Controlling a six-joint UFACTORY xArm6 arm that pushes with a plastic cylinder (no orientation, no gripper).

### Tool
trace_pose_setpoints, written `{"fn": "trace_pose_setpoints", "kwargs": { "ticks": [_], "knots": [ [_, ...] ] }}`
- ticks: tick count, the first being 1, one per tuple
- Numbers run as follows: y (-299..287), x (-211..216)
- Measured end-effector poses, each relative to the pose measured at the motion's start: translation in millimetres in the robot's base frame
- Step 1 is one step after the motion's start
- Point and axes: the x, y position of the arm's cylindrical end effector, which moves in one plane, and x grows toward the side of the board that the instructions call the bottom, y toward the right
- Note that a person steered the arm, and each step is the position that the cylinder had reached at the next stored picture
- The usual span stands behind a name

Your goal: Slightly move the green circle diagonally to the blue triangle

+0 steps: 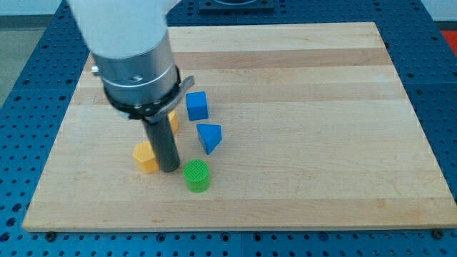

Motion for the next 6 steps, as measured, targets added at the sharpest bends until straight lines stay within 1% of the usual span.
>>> {"fn": "trace_pose_setpoints", "kwargs": {
  "ticks": [1,2,3,4,5,6],
  "knots": [
    [-9.1,28.8],
    [36.5,34.7],
    [118.7,34.7],
    [173.5,24.0],
    [166.3,37.9],
    [123.0,54.4]
  ]
}}
